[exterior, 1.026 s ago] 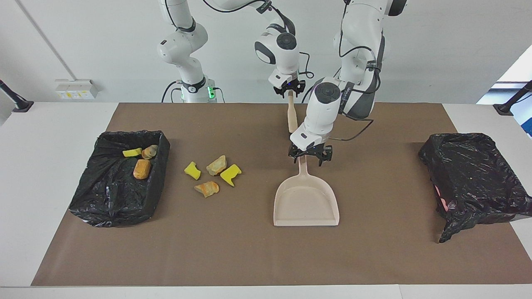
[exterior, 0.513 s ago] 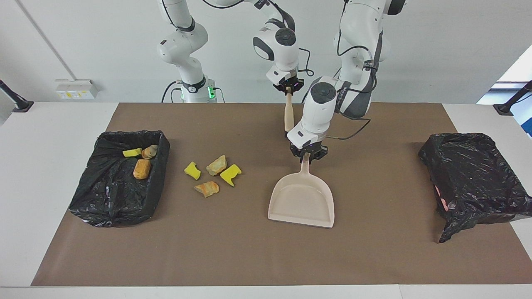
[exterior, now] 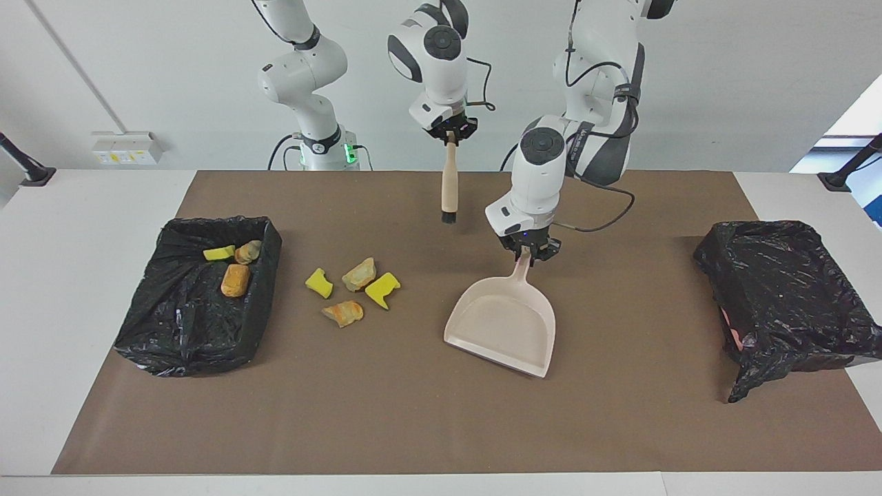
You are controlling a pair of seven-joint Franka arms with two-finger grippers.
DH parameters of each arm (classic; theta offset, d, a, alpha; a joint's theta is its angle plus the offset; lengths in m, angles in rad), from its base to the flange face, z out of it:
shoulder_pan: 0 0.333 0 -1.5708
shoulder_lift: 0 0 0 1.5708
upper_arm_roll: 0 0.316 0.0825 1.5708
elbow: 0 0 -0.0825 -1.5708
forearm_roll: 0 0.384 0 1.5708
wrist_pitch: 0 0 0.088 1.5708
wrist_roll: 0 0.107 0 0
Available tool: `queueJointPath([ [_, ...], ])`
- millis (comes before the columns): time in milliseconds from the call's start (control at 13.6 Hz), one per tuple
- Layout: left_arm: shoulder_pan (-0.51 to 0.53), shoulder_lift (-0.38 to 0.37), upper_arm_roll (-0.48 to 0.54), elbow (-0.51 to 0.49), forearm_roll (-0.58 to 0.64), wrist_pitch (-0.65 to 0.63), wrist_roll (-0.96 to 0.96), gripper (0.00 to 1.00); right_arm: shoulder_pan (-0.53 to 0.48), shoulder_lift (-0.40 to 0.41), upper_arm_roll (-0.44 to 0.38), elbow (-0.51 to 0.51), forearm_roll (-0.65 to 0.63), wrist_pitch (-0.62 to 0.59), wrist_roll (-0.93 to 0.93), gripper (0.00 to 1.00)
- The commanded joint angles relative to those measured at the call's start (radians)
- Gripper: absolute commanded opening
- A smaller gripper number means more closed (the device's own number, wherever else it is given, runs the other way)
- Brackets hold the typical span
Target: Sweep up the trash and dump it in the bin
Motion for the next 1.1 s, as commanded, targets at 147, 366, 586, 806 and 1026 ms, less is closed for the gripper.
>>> queueJointPath([
  [147,0.050,-0.010,-0.002,-0.014,0.020,0.018,0.399,0.00,-0.265,0.046,0.012,0.045,-0.221,-0.017,-0.328,0.00],
  [366,0.045,0.001,-0.004,-0.031,0.020,0.018,0.549,0.00,-0.319,0.181,0.009,0.115,-0.408,0.020,-0.380,0.00],
  [586,0.030,-0.011,-0.004,-0.052,0.020,0.018,0.572,0.00,-0.417,0.241,0.012,0.122,-0.499,0.101,-0.492,0.00],
  [806,-0.022,-0.022,-0.004,-0.098,0.022,0.027,0.565,0.00,-0.456,0.320,0.012,0.117,-0.571,0.170,-0.510,0.00],
  [1026,-0.033,-0.020,-0.005,-0.098,0.022,0.038,0.565,0.00,-0.456,0.351,0.016,0.116,-0.562,0.213,-0.527,0.00],
])
